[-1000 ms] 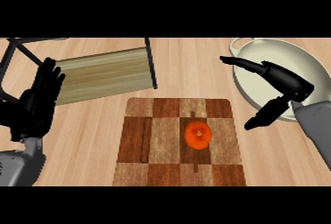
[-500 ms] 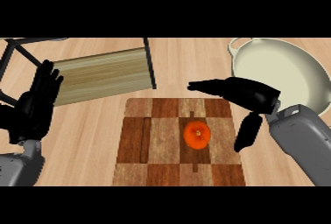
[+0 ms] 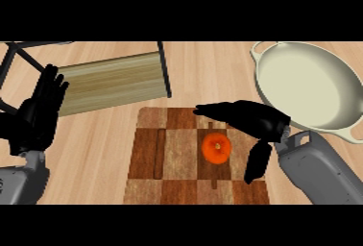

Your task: Pick the squash from the cutting board and place it in the pot

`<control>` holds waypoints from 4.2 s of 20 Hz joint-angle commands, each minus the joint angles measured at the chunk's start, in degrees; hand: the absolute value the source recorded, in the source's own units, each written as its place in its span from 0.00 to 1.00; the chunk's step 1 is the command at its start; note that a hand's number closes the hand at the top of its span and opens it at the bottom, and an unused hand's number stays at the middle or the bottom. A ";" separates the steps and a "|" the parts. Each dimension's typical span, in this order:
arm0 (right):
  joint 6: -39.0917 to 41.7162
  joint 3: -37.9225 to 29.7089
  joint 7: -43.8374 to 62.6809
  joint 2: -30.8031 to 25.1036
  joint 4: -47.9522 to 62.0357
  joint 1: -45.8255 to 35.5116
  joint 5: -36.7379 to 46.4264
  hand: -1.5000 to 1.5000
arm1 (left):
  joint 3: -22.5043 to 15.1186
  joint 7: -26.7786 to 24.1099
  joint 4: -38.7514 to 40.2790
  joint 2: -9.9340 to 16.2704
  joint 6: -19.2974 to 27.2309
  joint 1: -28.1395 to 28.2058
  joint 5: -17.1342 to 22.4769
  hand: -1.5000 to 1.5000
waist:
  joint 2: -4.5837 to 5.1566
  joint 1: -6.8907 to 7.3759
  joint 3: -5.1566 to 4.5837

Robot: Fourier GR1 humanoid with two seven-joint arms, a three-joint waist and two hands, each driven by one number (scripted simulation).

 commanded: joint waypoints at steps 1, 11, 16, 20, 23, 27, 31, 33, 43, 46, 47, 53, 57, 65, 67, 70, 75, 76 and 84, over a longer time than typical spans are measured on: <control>-0.27 0.36 -1.09 1.83 1.32 2.00 6.26 0.00 | 1.09 -1.35 1.21 -1.45 -1.04 -0.62 -1.56 0.50 | 0.07 0.08 0.01; -4.47 0.72 -7.05 6.17 9.64 2.99 16.93 0.00 | 1.96 2.68 -5.75 -2.79 -3.16 3.06 -2.48 0.50 | 0.08 0.46 0.03; -6.59 1.99 -8.51 8.53 9.89 6.68 22.48 0.00 | 2.63 2.15 -3.06 -4.62 -3.90 2.11 -4.44 0.50 | 0.08 0.14 0.02; -3.57 -1.37 -8.11 8.95 12.67 3.38 23.84 0.00 | 4.71 0.79 -3.57 -4.60 -6.07 3.42 -3.69 0.50 | 0.06 0.26 0.01; -5.51 -0.32 -9.74 9.33 12.67 6.51 25.67 0.00 | 2.24 6.64 -0.70 -6.74 -0.77 -5.74 -8.23 0.50 | 0.10 -0.12 0.03; -8.74 3.07 -16.39 10.04 16.70 4.69 30.44 1.00 | 2.97 5.13 -4.67 -6.72 -2.85 -0.77 -7.73 0.50 | 0.08 0.31 0.04; -10.13 3.53 -18.19 12.28 17.03 4.16 32.96 1.00 | 6.66 5.73 -4.40 -4.38 -5.56 -0.59 -5.87 0.50 | 0.07 0.27 0.03; -12.51 1.54 -22.70 12.00 22.62 2.69 34.36 1.00 | 7.71 2.86 -2.91 -4.37 -8.30 0.22 -4.88 0.50 | 0.13 0.35 0.02; -9.40 2.01 -18.57 11.93 4.61 13.65 37.30 1.00 | 9.05 5.21 -3.04 -5.26 -7.82 -1.21 -6.23 0.50 | -0.12 -0.52 0.00; -7.11 6.67 -18.04 5.85 -10.31 26.47 37.64 1.00 | 7.47 5.57 -4.44 -6.91 -4.81 0.19 -8.67 0.50 | -0.64 -2.06 -0.02; -8.12 7.81 -17.36 5.60 -13.51 29.94 38.04 1.00 | 5.79 5.19 -6.87 -8.62 -4.01 3.50 -9.61 0.50 | -0.60 -1.56 -0.01; -9.57 6.15 -15.01 0.45 -34.81 44.63 35.45 1.00 | 6.18 3.70 -5.47 -8.39 -5.23 3.19 -9.45 0.50 | -0.35 -1.74 0.00; -14.02 -3.07 -13.25 5.33 -42.40 45.66 29.61 1.00 | 6.82 4.45 -5.22 -7.83 -5.33 2.65 -9.15 0.50 | -0.29 -2.23 0.03; -17.62 -18.70 -9.00 13.30 -51.62 44.30 18.93 1.00 | 6.78 4.28 -6.10 -7.44 -6.72 2.99 -8.64 0.50 | -0.12 -0.74 0.04; -15.32 -24.94 -7.64 14.09 -49.86 39.84 13.92 1.00 | 6.71 4.68 -2.99 -7.84 -5.40 -1.53 -9.55 0.50 | 0.19 -1.10 0.03; -12.51 -33.39 -4.61 12.44 -48.66 34.53 11.58 1.00 | 6.90 2.04 -3.70 -8.26 -6.56 1.96 -9.25 0.50 | 0.06 -0.49 0.00; -9.75 -44.50 0.00 8.32 -35.24 20.04 0.59 1.00 | 6.31 3.34 -1.82 -9.19 -5.34 -1.47 -10.28 0.50 | 0.15 -0.04 -0.01; -9.46 -45.59 -1.04 7.46 -33.10 20.13 -0.98 1.00 | 8.19 1.02 -3.15 -7.85 -8.35 3.25 -8.00 0.50 | 0.08 0.24 -0.01; -14.97 -47.84 -11.08 1.14 -10.17 12.16 4.13 1.00 | 7.63 7.50 -8.24 -7.71 -7.66 1.30 -8.69 0.50 | 0.14 0.51 0.04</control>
